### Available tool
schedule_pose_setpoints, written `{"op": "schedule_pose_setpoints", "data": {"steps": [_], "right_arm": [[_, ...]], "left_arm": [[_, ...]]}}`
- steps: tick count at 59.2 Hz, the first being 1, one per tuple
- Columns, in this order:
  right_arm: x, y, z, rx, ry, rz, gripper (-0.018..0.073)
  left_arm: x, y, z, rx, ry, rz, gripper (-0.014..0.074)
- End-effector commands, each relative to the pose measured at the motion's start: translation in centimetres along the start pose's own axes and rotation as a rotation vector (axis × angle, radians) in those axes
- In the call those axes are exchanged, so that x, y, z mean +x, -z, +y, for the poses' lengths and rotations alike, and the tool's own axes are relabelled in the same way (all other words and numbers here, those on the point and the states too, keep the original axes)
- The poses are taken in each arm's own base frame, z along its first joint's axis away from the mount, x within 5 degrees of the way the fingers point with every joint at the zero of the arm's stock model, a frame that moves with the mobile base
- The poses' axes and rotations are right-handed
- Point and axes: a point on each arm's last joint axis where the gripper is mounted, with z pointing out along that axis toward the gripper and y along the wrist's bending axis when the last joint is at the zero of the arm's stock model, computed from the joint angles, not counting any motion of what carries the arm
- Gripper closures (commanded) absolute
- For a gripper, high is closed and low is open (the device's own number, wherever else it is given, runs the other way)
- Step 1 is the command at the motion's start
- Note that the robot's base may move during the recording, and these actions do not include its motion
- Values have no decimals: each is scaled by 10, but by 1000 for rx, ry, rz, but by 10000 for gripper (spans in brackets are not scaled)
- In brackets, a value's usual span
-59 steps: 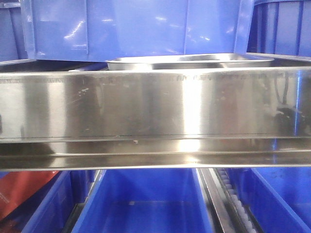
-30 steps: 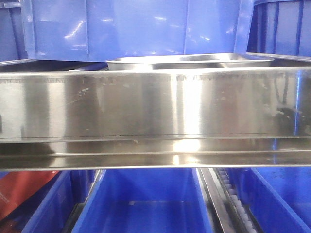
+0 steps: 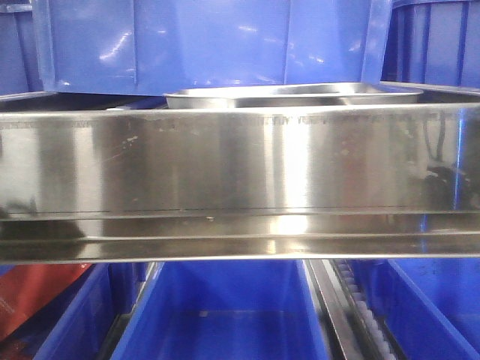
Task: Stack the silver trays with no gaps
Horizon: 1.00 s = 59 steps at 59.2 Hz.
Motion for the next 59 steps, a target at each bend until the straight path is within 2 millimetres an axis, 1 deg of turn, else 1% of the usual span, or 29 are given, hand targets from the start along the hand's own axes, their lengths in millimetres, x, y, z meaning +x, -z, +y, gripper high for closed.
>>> {"op": "schedule_pose_setpoints", "data": {"steps": [1,5,9,10,12,13,17,20,23,27,31,34,36,42,46,50,53,59], "right_arm": [[-10,1,-1,5,-36,-108,641],[-19,2,-1,9,-43,-206,641],[-23,3,-2,9,-81,-262,641],[-24,4,-2,7,-106,-265,641],[-31,4,-1,-1,-159,-265,641],[-34,5,0,-5,-177,-255,641],[-48,8,5,-28,-200,-151,641],[-60,13,10,-49,-196,-67,641],[-75,21,14,-68,-188,-16,641],[-95,31,17,-80,-162,-19,641],[-121,44,19,-77,-112,-74,641],[-137,52,20,-73,-88,-103,641],[-148,55,21,-71,-79,-101,641],[-176,52,25,-67,-66,-75,641],[-193,48,26,-54,-47,-26,641],[-208,39,27,-38,-30,56,641],[-217,30,28,-32,-27,122,641],[-236,10,31,-24,-14,264,641]], "left_arm": [[-38,1,-1,4,46,-234,602],[-63,3,-2,4,82,-282,602],[-88,5,-4,10,103,-266,602],[-97,6,-5,12,79,-268,602],[-108,9,-6,12,20,-260,602],[-118,11,-7,10,-28,-273,602],[-140,12,-9,-4,-161,-225,602],[-159,11,-9,-23,-233,-177,602],[-174,7,-9,-39,-264,-132,602],[-190,-1,-9,-47,-266,-78,602],[-207,-15,-9,-53,-264,-16,602],[-216,-25,-9,-54,-258,15,602],[-222,-31,-10,-54,-257,18,602],[-242,-44,-11,-52,-258,-34,602],[-251,-51,-12,-50,-259,-71,602],[-255,-59,-13,-45,-249,-60,602],[-254,-68,-13,-40,-230,-18,602],[-247,-90,-11,-53,-263,140,602]]}}
